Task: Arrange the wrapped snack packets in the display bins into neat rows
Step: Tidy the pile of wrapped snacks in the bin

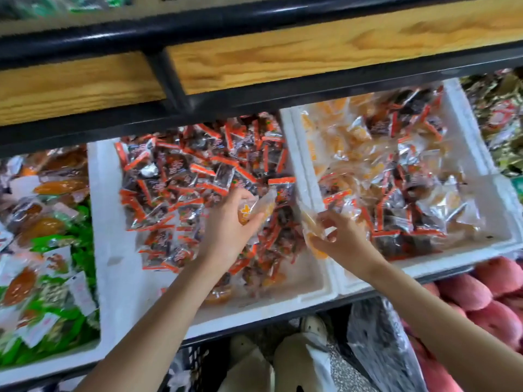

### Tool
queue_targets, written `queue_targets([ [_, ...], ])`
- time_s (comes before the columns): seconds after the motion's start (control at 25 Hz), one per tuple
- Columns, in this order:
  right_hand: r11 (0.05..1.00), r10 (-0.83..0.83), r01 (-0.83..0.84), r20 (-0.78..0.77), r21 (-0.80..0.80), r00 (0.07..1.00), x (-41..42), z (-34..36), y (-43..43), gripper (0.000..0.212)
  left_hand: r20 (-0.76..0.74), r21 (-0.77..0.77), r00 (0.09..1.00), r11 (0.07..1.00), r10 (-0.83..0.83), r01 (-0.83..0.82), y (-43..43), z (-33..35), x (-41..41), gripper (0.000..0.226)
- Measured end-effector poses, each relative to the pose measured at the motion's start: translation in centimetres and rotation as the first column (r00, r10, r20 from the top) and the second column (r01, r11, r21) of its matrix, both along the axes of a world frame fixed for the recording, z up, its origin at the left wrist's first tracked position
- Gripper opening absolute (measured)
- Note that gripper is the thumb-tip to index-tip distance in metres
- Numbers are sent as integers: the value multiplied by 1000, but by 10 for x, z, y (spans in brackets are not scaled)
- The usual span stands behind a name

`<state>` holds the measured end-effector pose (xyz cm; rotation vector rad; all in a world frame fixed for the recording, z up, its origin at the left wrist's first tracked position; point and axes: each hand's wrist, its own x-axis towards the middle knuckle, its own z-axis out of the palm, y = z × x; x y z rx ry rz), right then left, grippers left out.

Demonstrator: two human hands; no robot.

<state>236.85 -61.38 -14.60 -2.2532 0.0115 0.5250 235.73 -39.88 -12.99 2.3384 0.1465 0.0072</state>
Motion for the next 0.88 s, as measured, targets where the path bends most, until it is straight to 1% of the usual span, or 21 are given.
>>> queue_targets([
  [0.12, 997, -61, 62, 48, -36, 997, 18, 7, -62, 26, 14, -44, 998, 997, -65, 65, -65, 2, 18, 24],
  [0.24, 986, -143, 148, 60, -76, 988, 46, 3, -126, 31, 37, -78, 993, 990, -113, 115, -131, -5, 42, 29],
  [0.36, 958, -222, 238, 115, -162, 968, 79, -6, -184, 33, 7, -103, 986, 981, -166, 166, -195, -19, 68, 25],
  [0.44, 932, -245, 278, 161, -231, 956, 100, -11, -212, 35, -12, -107, 984, 979, -178, 176, -228, -30, 83, 26],
  [0.6, 915, -244, 288, 178, -284, 953, 127, -22, -243, 40, -91, -65, 974, 978, -206, 200, -273, -49, 104, 33],
  [0.64, 925, -212, 257, 180, -281, 961, 128, -23, -244, 44, -109, -63, 970, 975, -219, 213, -277, -56, 108, 35],
  [0.68, 932, -145, 197, 185, -303, 972, 127, -24, -245, 48, -128, -49, 962, 970, -242, 237, -281, -62, 111, 37],
  [0.72, 921, -50, 118, 187, -371, 981, 124, -26, -244, 51, -145, -19, 951, 962, -272, 272, -283, -67, 113, 39],
  [0.76, 881, 55, 37, 180, -471, 982, 120, -27, -243, 51, -166, 25, 938, 949, -305, 313, -283, -70, 114, 43],
  [0.8, 815, 155, -39, 152, -579, 976, 115, -28, -242, 50, -184, 73, 923, 932, -338, 356, -281, -71, 113, 47],
  [0.84, 734, 228, -96, 110, -673, 968, 110, -29, -241, 50, -197, 125, 912, 913, -360, 387, -278, -70, 111, 50],
  [0.88, 667, 265, -133, 67, -733, 962, 107, -31, -240, 49, -189, 171, 914, 904, -359, 391, -271, -67, 108, 52],
])
